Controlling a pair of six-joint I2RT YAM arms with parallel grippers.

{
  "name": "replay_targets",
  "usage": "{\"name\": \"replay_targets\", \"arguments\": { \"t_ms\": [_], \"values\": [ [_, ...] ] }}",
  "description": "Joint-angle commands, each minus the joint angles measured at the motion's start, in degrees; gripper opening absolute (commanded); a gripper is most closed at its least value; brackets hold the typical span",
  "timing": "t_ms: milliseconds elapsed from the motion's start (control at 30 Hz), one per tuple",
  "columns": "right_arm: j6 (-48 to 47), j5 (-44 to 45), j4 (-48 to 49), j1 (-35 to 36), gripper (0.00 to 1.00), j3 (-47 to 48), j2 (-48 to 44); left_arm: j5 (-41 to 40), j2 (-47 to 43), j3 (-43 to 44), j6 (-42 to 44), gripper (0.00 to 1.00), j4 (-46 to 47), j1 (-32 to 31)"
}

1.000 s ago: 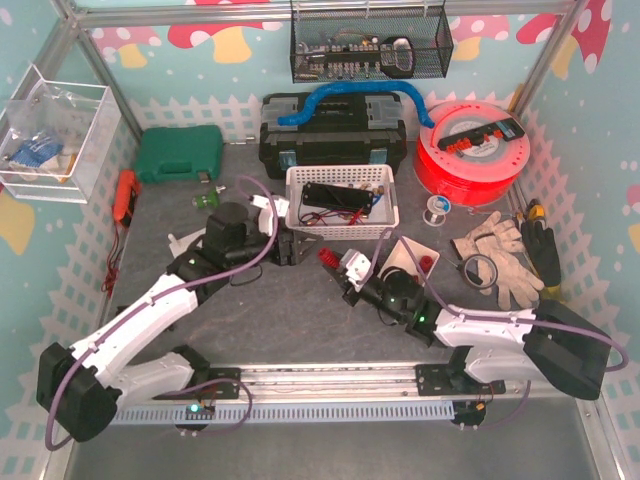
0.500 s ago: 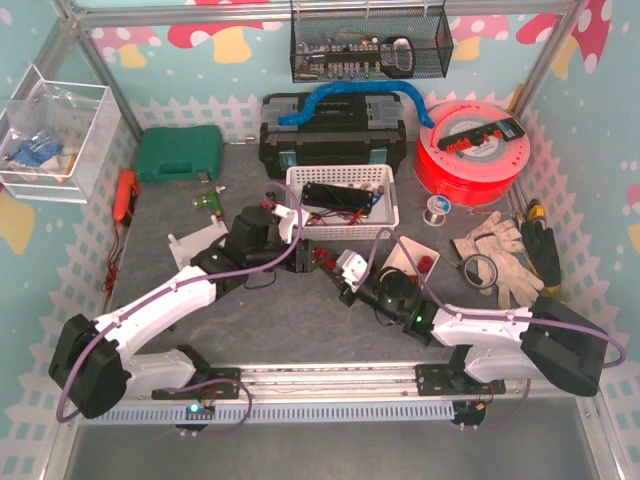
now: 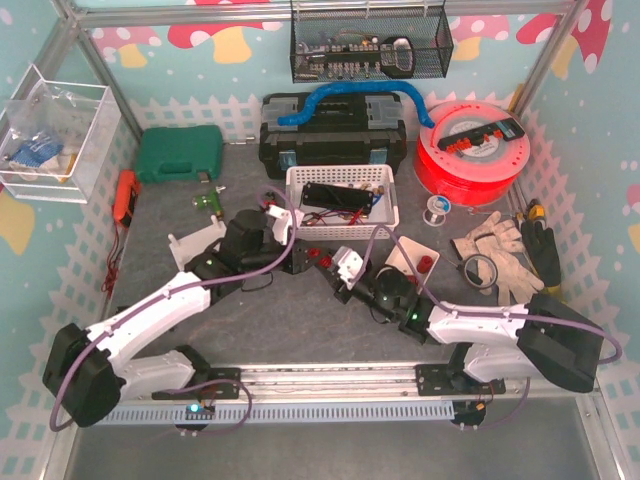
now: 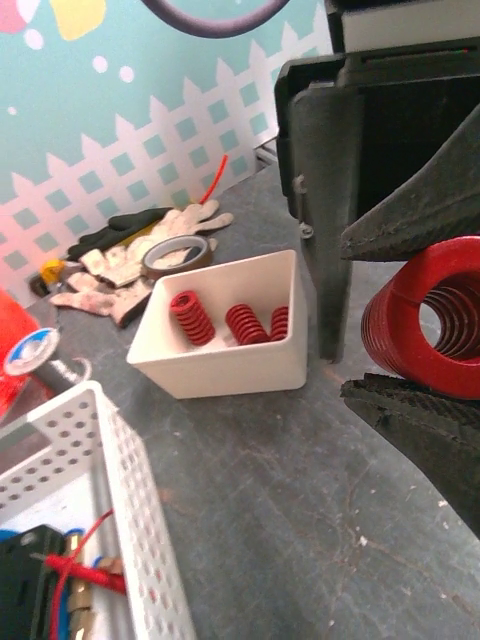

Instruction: Install the large spring

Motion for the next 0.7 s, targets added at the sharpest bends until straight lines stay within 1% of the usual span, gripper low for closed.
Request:
{"name": "replay_targets", "arguments": {
  "t_ms": [0,67,133,167,233,300,400,467,533,600,667],
  "values": [
    [3.0,4.9,-3.0,0.0,0.50,4.0,0.6,-3.3,-4.6,-0.3,2.0,0.00,1.3,0.0],
    [4.3,7.3,-6.1,0.0,0.62,5.2,0.4,-5.5,-6.1,0.0,2.5,0.00,0.2,0.9],
    [5.0,9.2,-8.6,0.0,0.79,6.2,0.1,-8.5,-7.6,0.3,2.5,0.00,-1.2,2.2],
    [5.2,9.7,-9.7,0.0,0.84,6.6,-0.2,-10.4,-8.2,0.3,2.3,0.00,-1.7,2.9],
    [6.9,11.3,-13.7,0.0,0.90,8.1,-1.4,-13.8,-9.2,0.5,2.3,0.00,-3.0,4.6],
    [10.7,13.7,-21.2,-0.1,0.97,11.1,-2.7,-19.1,-9.9,1.2,2.6,0.00,-5.1,5.7],
    [14.4,16.0,-31.8,-0.1,0.99,15.5,-4.4,-28.3,-10.0,2.7,3.6,0.00,-9.3,7.5],
    [15.9,18.2,-36.1,-0.1,0.99,16.9,-5.7,-33.2,-10.0,3.4,3.8,0.00,-11.2,9.4],
    [16.3,21.4,-35.8,-0.1,0.99,15.6,-7.3,-37.3,-10.2,3.2,4.0,0.00,-11.6,11.7],
    [16.4,24.3,-33.1,-0.2,0.99,12.1,-8.5,-41.7,-10.3,2.7,3.7,0.00,-11.5,13.6],
    [16.9,25.4,-31.1,-0.4,0.99,9.7,-9.3,-45.8,-10.0,1.9,2.3,0.00,-11.5,16.0]
  ]
}}
